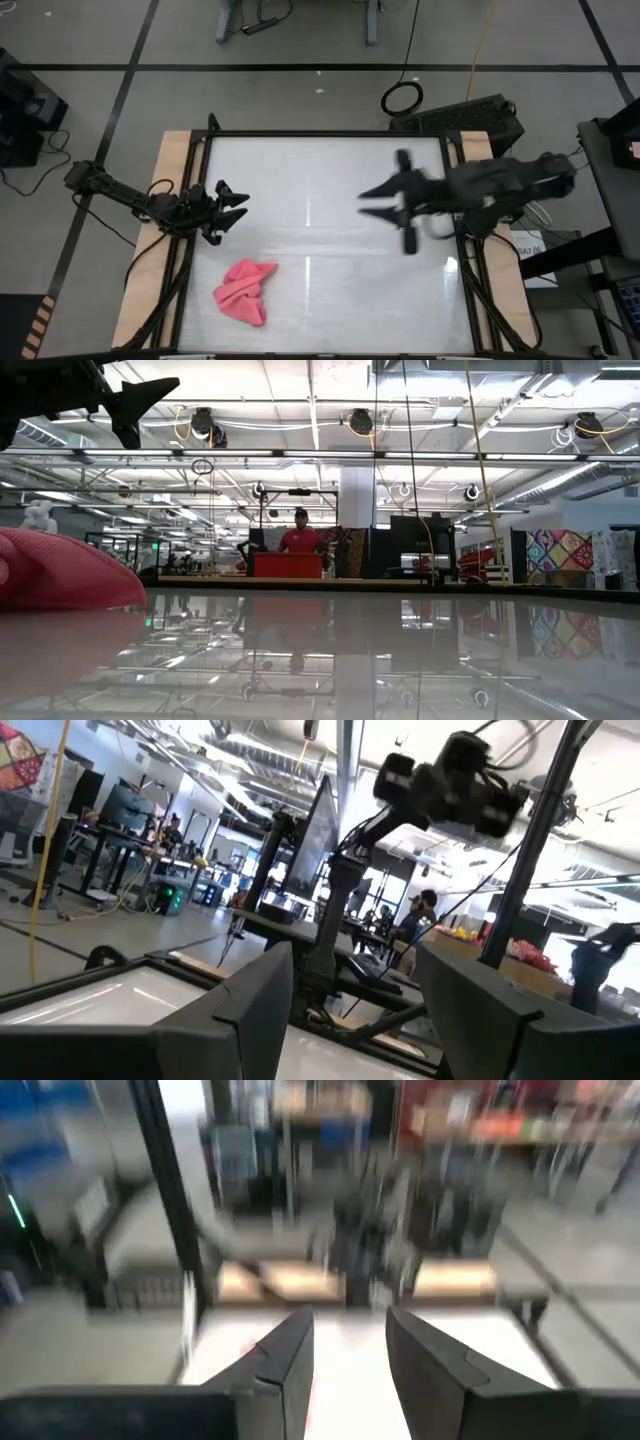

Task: Roll towel
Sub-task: Roll the pink microfiber cloth

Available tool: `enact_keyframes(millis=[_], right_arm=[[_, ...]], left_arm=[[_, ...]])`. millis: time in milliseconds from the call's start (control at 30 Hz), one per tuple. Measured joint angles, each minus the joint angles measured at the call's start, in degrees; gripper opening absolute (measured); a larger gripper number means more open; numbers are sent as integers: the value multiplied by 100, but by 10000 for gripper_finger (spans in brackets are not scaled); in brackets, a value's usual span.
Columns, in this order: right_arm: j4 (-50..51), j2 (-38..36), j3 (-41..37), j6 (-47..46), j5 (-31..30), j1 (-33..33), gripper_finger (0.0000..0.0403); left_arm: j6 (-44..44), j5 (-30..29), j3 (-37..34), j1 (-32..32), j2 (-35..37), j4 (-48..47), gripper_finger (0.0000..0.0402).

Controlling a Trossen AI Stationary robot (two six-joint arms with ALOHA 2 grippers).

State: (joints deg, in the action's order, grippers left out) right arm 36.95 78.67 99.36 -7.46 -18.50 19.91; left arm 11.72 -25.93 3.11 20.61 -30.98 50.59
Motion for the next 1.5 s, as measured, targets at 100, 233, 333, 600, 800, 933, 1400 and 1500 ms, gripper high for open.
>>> enact_keyframes(millis=[100,233,333,600,800,933,1400,1500], right_arm=[[767,632,277,38,96,-14,119],[1283,1300,301,301,96,-8,119],[1415,1742,301,541,92,-8,119],[1194,2769,301,516,342,-43,119],[381,3237,301,607,690,-165,124],[-279,3517,309,802,869,-242,142],[-2979,5180,305,1277,1093,-334,220],[-3431,5425,314,1282,886,-375,221]], left_arm=[[-1,2,0,-1,0,-15,219],[1,20,0,-1,-2,-17,219],[1,22,0,3,0,-52,219],[19,24,0,3,0,-338,219],[826,25,0,5,0,-1240,219],[1405,33,0,6,-2,-1733,219],[1494,61,0,3,-2,-1862,219],[1438,61,0,6,-1,-1865,219]])
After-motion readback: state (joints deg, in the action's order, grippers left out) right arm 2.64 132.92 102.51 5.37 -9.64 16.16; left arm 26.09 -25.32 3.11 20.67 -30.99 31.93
